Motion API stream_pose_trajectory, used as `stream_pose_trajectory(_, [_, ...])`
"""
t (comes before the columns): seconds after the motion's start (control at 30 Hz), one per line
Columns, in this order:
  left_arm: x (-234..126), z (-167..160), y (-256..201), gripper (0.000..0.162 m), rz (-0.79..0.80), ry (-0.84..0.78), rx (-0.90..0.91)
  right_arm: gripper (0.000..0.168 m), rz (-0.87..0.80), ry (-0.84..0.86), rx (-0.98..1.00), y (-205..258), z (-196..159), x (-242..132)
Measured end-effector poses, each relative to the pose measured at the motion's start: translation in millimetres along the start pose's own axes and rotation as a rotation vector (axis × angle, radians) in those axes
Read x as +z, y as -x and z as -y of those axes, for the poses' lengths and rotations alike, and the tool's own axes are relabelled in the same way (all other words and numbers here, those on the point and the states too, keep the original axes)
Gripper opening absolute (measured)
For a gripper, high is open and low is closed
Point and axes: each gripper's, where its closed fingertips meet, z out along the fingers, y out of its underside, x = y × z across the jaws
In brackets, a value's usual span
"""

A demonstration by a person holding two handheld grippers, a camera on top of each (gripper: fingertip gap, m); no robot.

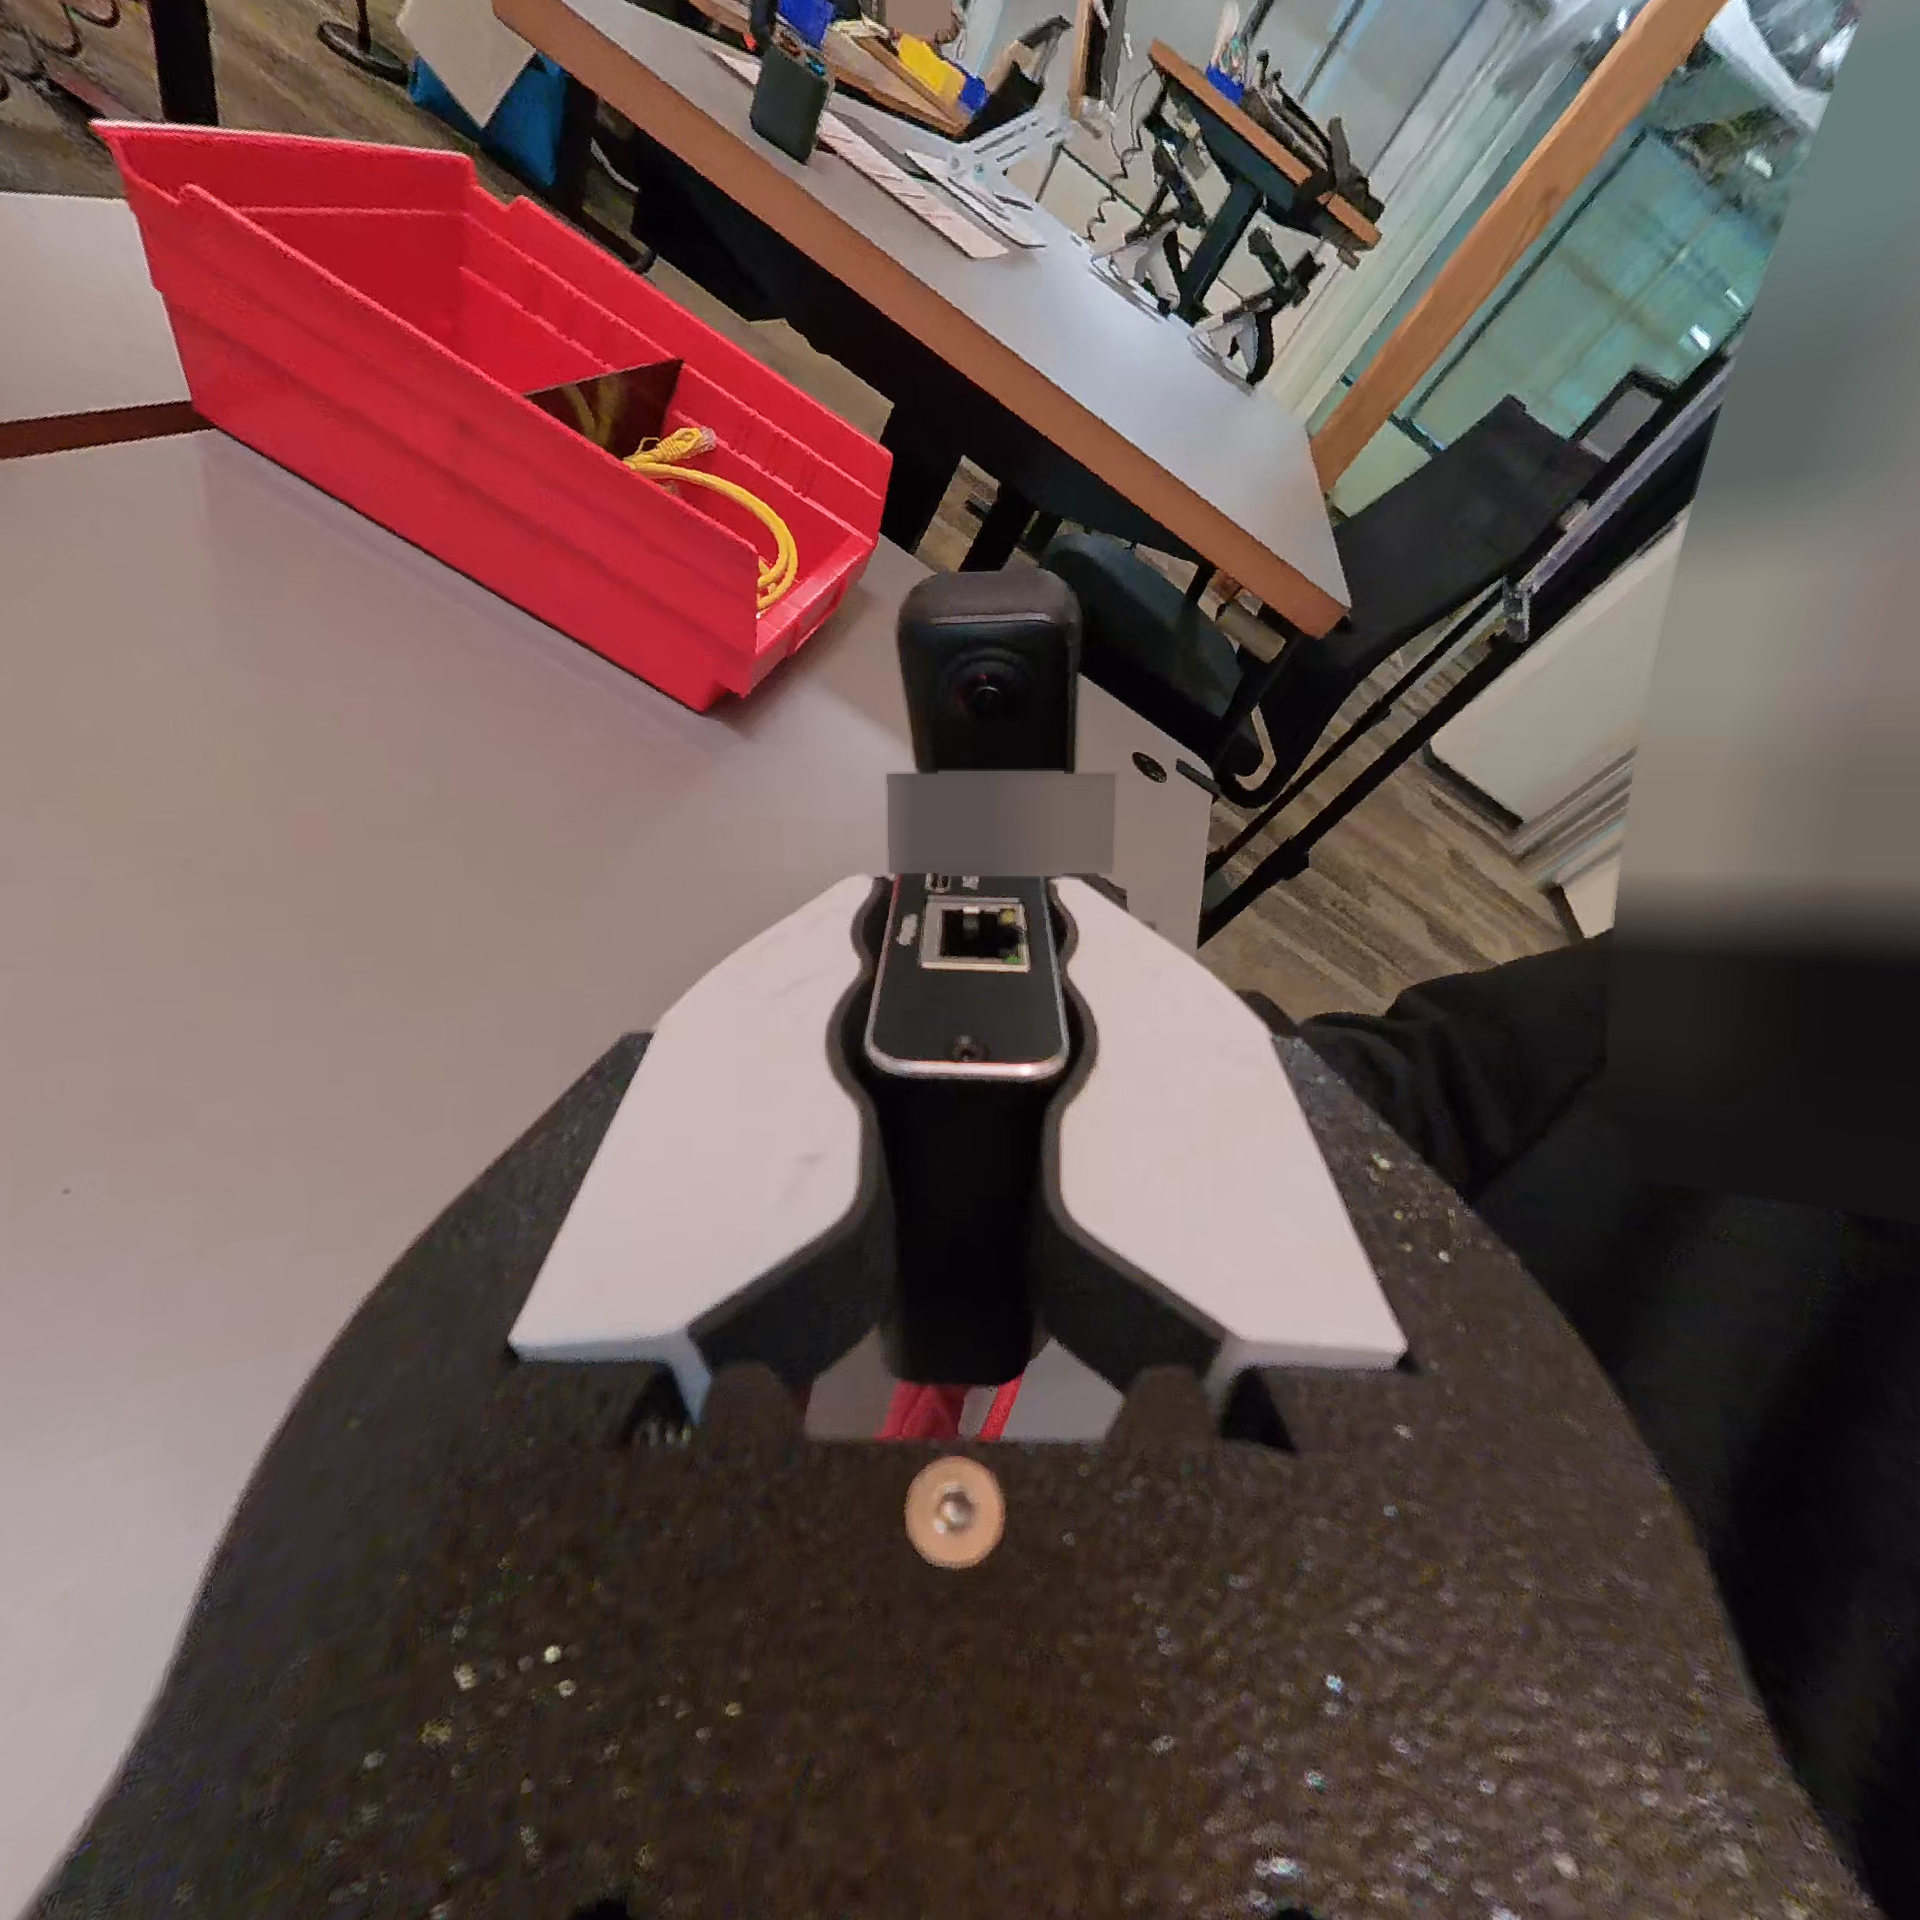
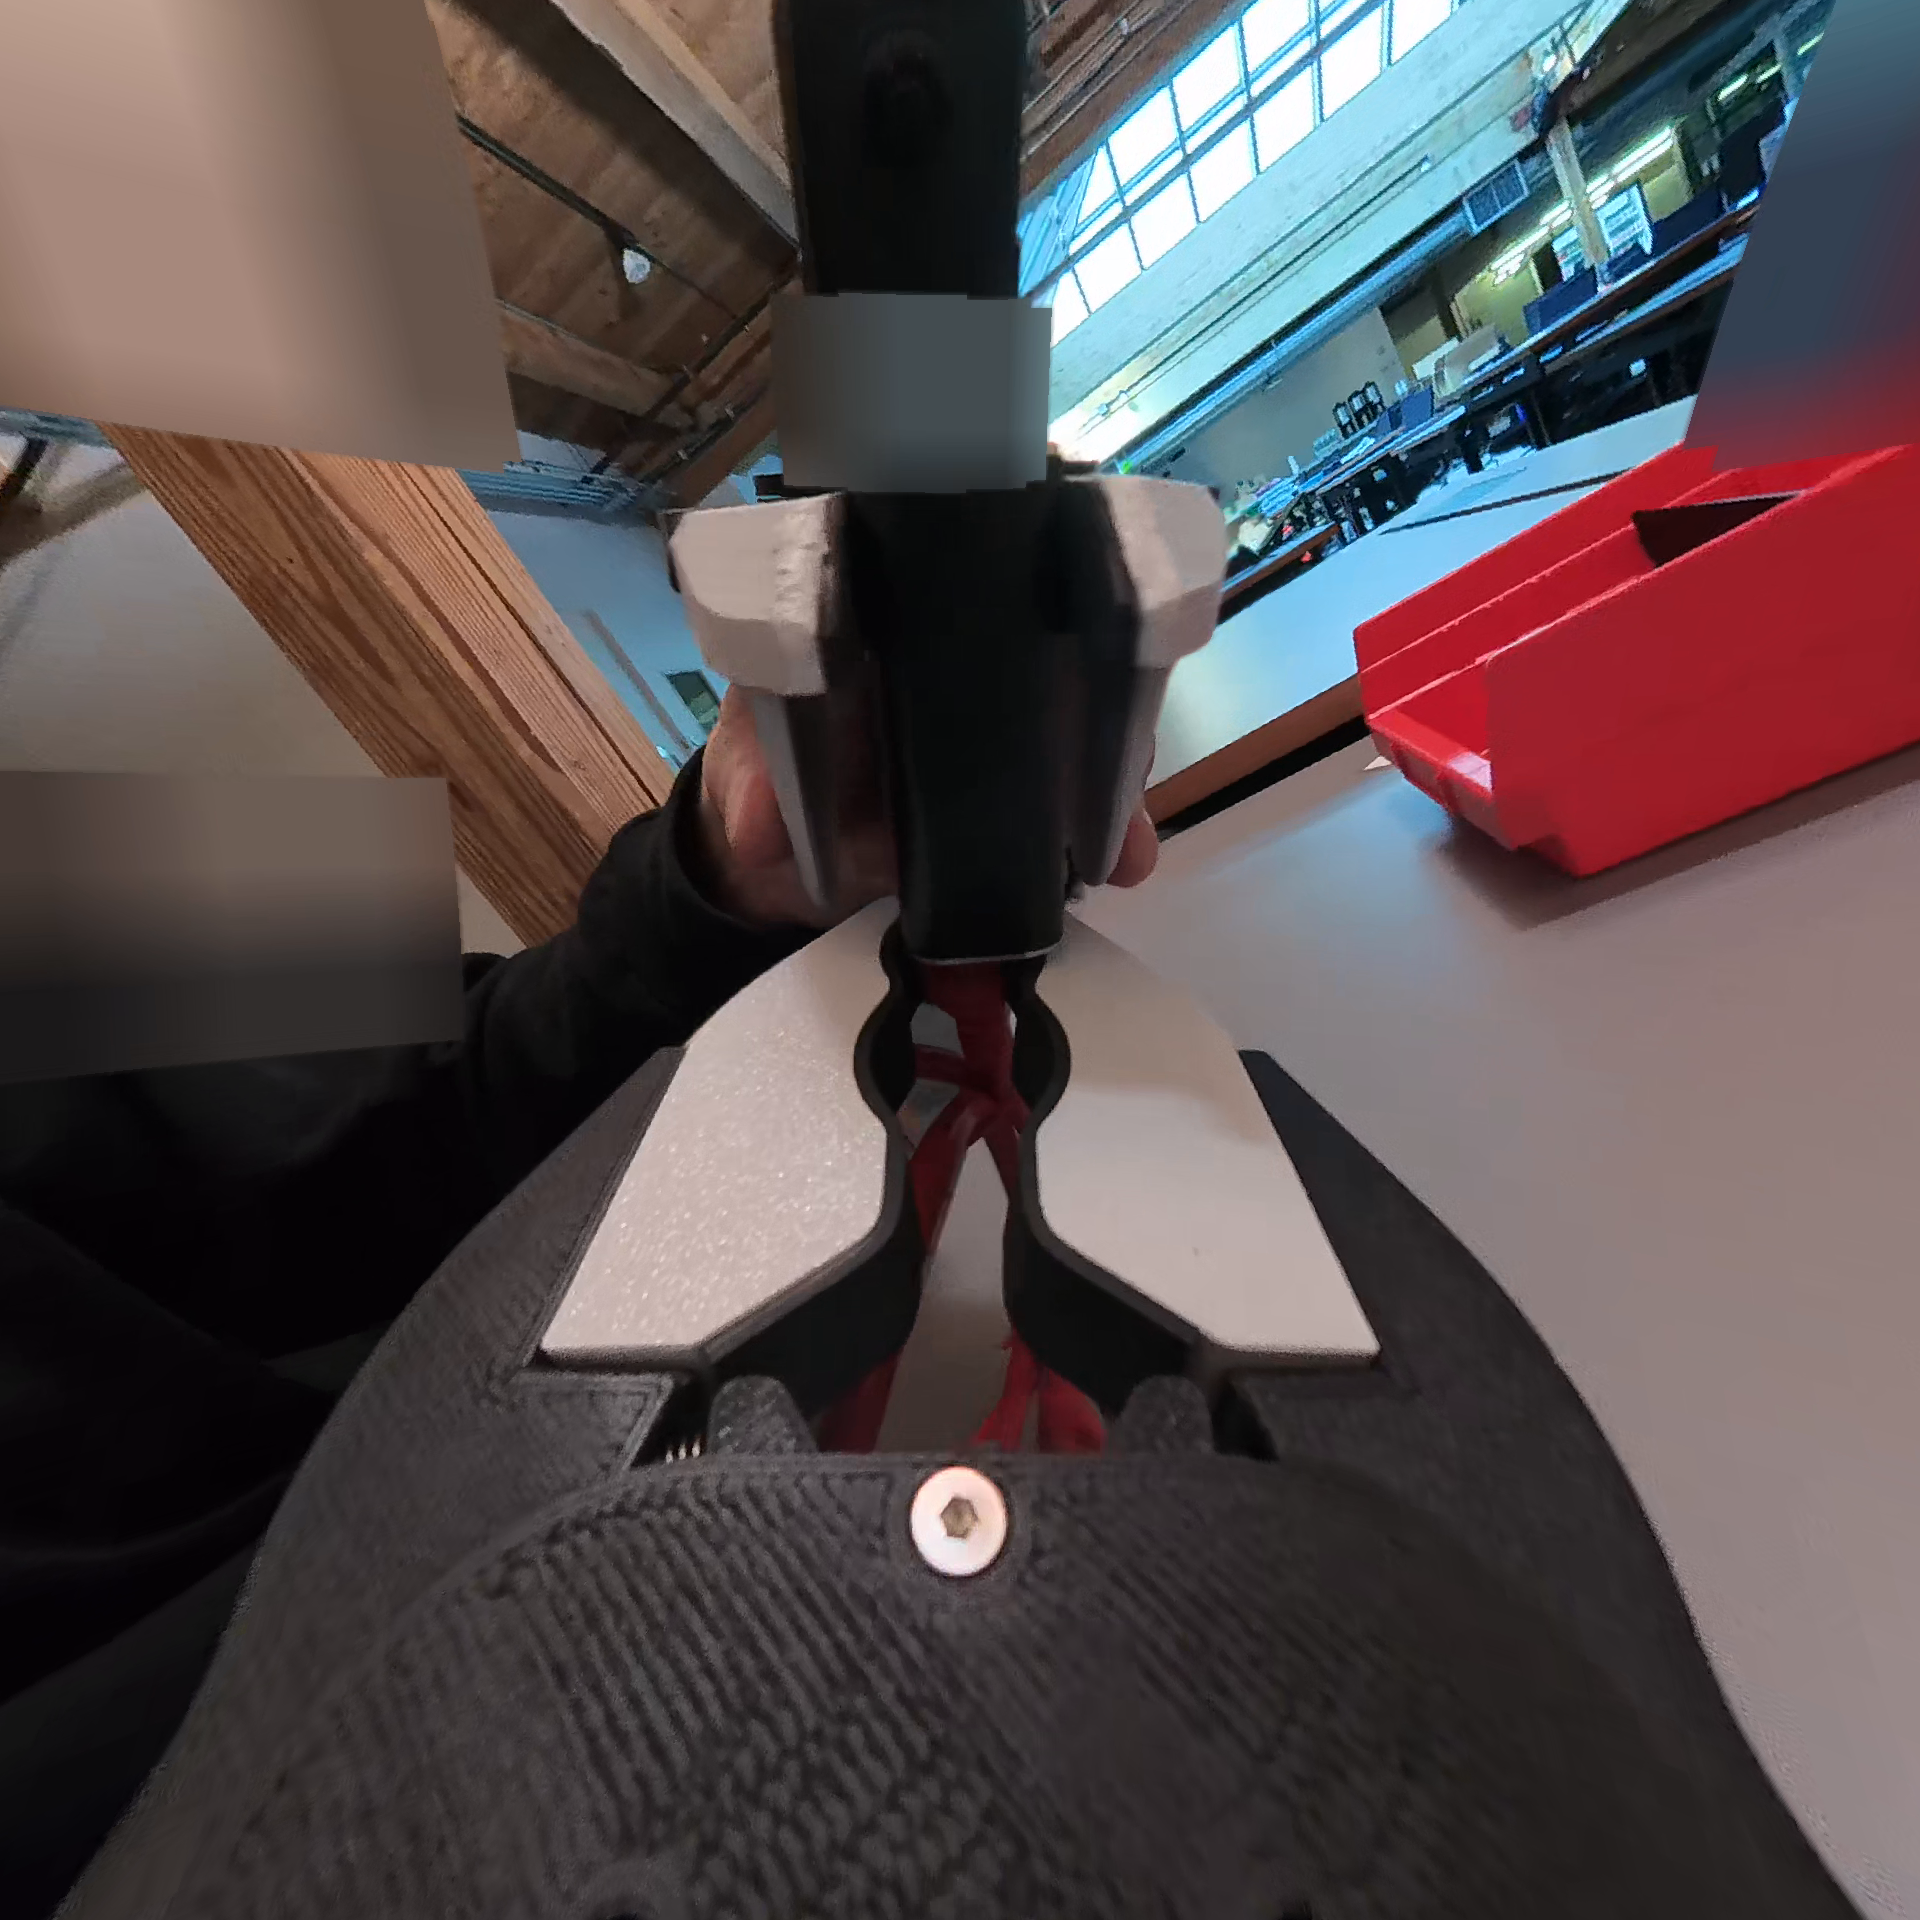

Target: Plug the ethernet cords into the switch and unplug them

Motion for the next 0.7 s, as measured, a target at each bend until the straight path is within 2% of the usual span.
stream_pose_trajectory(0.27, [2,-10,-3,0.028,0.054,0.135,0.210,0.018,0.100,-0.078,0.116,0,-3,2])
stream_pose_trajectory(0.37, [2,-12,0,0.028,0.072,0.163,0.183,0.018,0.103,-0.078,0.124,-1,-5,2])
stream_pose_trajectory(0.53, [1,-11,-4,0.027,0.049,0.120,0.183,0.018,0.118,-0.083,0.112,0,-5,2])
stream_pose_trajectory(0.7, [-1,-15,-6,0.027,0.071,0.151,0.287,0.019,0.129,-0.087,0.108,1,-8,5])
